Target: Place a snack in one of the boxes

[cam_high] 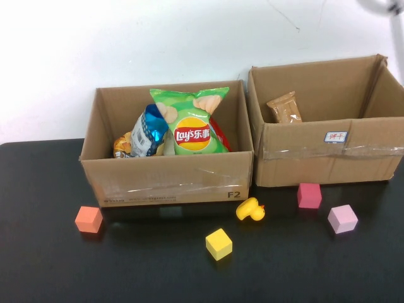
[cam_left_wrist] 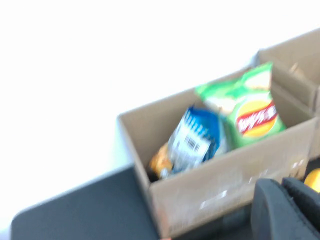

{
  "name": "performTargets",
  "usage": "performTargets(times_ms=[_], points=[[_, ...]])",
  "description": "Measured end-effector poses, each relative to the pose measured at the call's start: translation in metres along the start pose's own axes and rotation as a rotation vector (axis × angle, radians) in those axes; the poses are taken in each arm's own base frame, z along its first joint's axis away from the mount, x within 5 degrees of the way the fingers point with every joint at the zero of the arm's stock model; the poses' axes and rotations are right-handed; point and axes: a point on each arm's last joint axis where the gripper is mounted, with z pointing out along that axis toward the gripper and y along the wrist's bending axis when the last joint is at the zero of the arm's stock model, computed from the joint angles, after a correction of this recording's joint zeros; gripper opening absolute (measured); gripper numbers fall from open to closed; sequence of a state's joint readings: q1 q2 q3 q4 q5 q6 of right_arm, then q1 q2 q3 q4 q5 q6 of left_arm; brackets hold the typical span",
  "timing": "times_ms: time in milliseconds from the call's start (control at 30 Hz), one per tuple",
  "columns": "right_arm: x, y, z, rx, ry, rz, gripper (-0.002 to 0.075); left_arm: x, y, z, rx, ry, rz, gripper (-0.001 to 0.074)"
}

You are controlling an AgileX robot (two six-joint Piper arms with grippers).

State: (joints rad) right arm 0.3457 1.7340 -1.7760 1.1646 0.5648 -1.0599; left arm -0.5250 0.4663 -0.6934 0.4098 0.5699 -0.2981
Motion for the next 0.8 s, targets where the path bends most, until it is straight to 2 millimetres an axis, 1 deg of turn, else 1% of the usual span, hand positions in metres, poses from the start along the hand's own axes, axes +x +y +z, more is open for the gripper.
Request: performTargets(times_ms=[67, 100, 167, 267, 367, 433, 533, 633, 700, 800], points=[[-0.017, 0.014, -0.024, 0.025, 0.033, -0.127, 0.0234, 0.015, -0.001, -0.009, 0.019, -0.084, 0.004, -0.0001], [-0.031, 0.029, -0.050, 0.047, 0.074, -0.231, 0.0216, 0.028, -0.002, -0.016, 0.038, -0.161, 0.008, -0.0001], [-0.035, 0.039, -0.072, 0.069, 0.176, -0.333, 0.0209, 0.045, -0.003, -0.020, 0.041, -0.203, 0.014, -0.0001], [-0.032, 0.049, -0.099, 0.091, 0.343, -0.386, 0.0205, 0.070, -0.003, -0.020, 0.027, -0.201, 0.030, -0.0001], [-0.019, 0.046, -0.119, 0.187, 0.532, -0.379, 0.0204, 0.088, -0.002, -0.018, 0.000, -0.191, 0.065, -0.0001], [-0.009, 0.040, -0.133, 0.294, 0.650, -0.383, 0.0202, 0.091, -0.001, -0.019, -0.015, -0.198, 0.067, -0.0001], [0.011, 0.035, -0.156, 0.424, 0.799, -0.379, 0.0202, 0.092, 0.000, -0.019, -0.020, -0.203, 0.019, -0.0001], [0.029, 0.040, -0.177, 0.504, 0.845, -0.334, 0.0200, 0.096, -0.001, -0.016, -0.019, -0.189, -0.032, -0.0001], [0.041, 0.052, -0.197, 0.533, 0.812, -0.308, 0.0188, 0.102, -0.002, -0.013, -0.018, -0.175, -0.038, -0.0001], [0.065, 0.071, -0.217, 0.496, 0.752, -0.257, 0.0149, 0.109, -0.007, -0.007, 0.017, -0.206, -0.011, -0.0001]])
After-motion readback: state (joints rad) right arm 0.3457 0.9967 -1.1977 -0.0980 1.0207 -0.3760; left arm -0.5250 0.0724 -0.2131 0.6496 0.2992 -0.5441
